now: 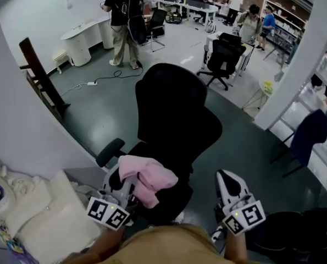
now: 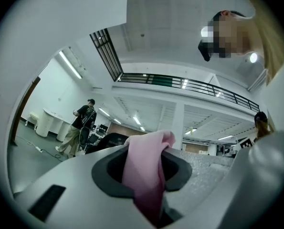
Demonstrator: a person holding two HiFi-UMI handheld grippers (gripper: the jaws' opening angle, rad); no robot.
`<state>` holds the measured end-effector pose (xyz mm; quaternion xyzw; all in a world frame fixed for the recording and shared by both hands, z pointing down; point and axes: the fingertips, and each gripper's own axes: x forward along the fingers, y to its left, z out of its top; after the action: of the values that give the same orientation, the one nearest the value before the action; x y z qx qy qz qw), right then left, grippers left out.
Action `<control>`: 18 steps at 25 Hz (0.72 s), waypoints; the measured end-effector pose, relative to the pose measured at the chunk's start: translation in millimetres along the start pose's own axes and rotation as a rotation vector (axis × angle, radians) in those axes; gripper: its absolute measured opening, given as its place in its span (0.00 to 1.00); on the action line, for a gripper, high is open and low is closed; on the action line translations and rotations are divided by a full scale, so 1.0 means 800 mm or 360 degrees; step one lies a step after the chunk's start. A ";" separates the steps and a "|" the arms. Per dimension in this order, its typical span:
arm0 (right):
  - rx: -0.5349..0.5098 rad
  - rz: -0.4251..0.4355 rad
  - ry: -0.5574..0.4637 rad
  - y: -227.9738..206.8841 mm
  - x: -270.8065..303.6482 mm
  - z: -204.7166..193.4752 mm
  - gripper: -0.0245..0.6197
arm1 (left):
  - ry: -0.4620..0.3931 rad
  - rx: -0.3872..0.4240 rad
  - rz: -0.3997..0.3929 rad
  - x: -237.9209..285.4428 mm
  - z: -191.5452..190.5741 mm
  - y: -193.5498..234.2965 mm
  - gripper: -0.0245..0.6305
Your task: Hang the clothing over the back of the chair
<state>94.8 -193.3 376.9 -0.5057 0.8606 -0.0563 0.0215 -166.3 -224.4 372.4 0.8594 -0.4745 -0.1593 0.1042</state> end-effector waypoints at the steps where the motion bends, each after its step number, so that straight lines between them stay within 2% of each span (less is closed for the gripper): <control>1: -0.0001 0.0021 -0.0008 -0.013 0.009 0.004 0.05 | -0.0012 0.0018 0.0009 0.012 0.002 -0.003 0.15; 7: 0.0036 0.0151 -0.0003 -0.054 0.053 -0.002 0.05 | -0.0019 0.0067 0.0106 0.058 -0.002 0.001 0.15; 11: 0.0072 0.0167 0.0002 -0.072 0.069 -0.008 0.05 | -0.0022 0.0091 0.0138 0.071 -0.003 0.006 0.15; 18: 0.0073 0.0224 0.0005 -0.064 0.079 -0.008 0.05 | -0.0040 0.0134 0.0133 0.079 0.011 0.008 0.15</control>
<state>107.9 -272.6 390.9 -0.4434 0.8925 -0.0752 0.0356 -143.1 -281.4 355.3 0.8403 -0.5176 -0.1456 0.0685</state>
